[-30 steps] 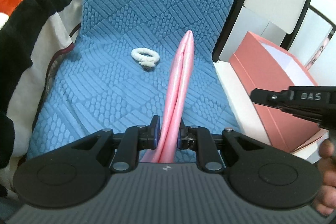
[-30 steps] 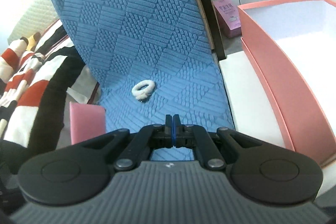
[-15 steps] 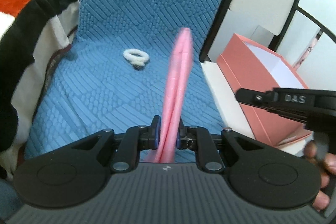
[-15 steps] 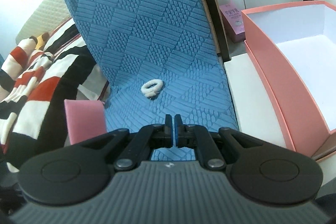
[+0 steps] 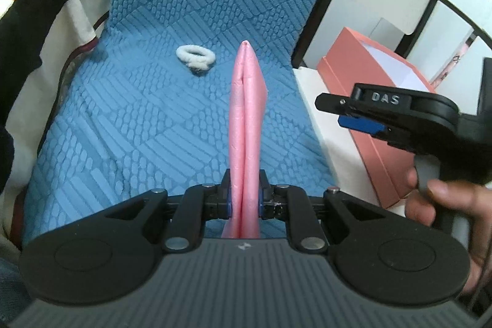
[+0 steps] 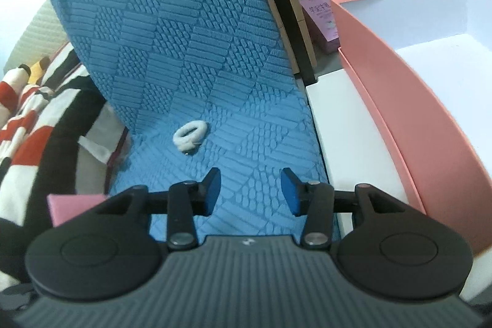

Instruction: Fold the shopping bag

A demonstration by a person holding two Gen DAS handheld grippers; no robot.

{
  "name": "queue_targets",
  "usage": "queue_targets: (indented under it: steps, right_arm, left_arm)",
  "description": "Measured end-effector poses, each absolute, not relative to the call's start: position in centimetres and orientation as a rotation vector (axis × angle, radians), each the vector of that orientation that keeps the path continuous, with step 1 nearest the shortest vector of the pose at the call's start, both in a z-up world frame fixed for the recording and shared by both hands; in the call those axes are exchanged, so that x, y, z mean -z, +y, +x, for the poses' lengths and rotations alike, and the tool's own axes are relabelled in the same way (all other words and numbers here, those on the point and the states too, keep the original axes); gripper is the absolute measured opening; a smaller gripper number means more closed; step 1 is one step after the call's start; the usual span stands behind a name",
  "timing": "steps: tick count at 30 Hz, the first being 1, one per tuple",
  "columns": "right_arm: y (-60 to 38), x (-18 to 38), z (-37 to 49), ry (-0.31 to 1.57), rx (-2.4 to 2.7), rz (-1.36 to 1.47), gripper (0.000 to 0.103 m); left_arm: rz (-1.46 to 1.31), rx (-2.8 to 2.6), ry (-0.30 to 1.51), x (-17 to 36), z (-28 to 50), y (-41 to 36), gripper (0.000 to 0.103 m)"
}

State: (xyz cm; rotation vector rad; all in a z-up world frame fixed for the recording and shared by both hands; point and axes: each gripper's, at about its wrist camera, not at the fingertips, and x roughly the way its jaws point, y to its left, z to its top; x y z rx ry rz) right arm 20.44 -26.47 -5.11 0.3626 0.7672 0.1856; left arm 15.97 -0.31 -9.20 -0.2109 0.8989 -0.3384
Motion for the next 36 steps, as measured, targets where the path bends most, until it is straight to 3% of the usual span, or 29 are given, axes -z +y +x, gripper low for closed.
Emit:
queue_targets:
  steps: [25, 33, 35, 36]
  right_arm:
    - [-16.7, 10.4, 36.1, 0.810, -0.388, 0.182, 0.040]
    - [-12.8, 11.6, 36.9, 0.810, -0.447, -0.005, 0.024]
    - [-12.2, 11.5, 36.6, 0.805, -0.442, -0.049, 0.012]
    - [-12.1, 11.4, 36.5, 0.809, -0.437, -0.055, 0.012]
  left_arm:
    - [-0.239, 0.265, 0.969, 11.3, 19.4, 0.4, 0.016]
    - [-0.239, 0.258, 0.972, 11.6, 19.5, 0.4, 0.017]
    - [-0.243, 0.259, 0.970, 11.5, 19.5, 0.4, 0.017]
    - [-0.242, 0.259, 0.967, 11.5, 19.5, 0.4, 0.017]
